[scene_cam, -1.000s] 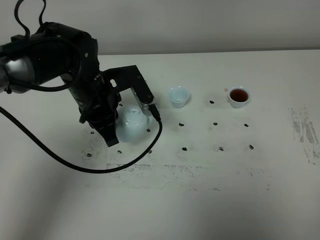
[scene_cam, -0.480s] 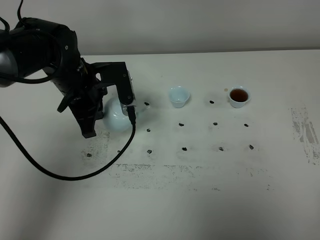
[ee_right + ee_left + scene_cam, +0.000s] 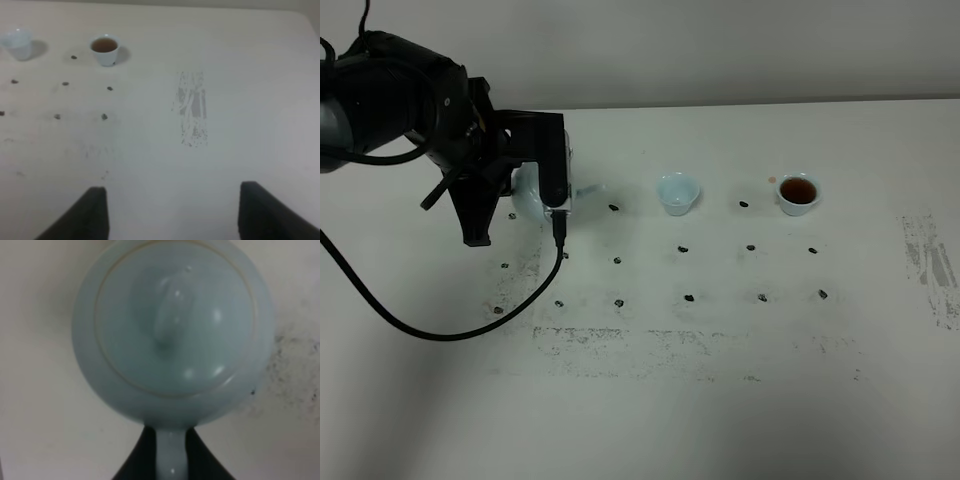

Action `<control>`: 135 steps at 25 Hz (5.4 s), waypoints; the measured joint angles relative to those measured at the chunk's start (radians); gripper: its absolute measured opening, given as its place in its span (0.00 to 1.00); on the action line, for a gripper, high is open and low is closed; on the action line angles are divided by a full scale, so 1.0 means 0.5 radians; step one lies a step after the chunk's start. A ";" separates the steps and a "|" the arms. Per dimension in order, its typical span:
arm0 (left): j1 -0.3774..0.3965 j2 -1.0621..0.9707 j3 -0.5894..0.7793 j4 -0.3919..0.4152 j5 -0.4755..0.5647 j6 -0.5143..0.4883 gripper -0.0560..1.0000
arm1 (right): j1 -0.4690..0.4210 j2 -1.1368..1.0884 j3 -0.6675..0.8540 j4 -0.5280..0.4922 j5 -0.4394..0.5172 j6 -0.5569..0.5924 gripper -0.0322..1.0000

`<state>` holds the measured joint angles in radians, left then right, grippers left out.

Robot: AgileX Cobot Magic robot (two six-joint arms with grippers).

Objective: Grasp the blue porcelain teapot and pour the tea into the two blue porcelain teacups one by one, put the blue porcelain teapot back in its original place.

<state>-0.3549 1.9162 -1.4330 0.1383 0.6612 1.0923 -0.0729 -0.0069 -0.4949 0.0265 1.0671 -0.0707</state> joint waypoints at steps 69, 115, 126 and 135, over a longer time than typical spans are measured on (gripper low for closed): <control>-0.357 0.755 -0.978 0.649 0.126 -0.164 0.09 | 0.000 0.000 0.000 0.000 0.000 0.000 0.59; -0.432 0.755 -0.978 0.951 0.149 0.052 0.09 | 0.000 0.000 0.000 0.000 0.000 0.000 0.59; -0.453 0.755 -0.978 0.951 0.084 0.062 0.09 | 0.000 0.000 0.000 0.000 0.000 0.000 0.59; -0.460 0.755 -0.978 0.953 0.073 0.143 0.09 | 0.000 0.000 0.000 0.000 0.000 0.000 0.59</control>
<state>-0.5852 2.2935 -1.9219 0.6148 0.6976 1.1638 -0.0729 -0.0069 -0.4949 0.0265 1.0671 -0.0707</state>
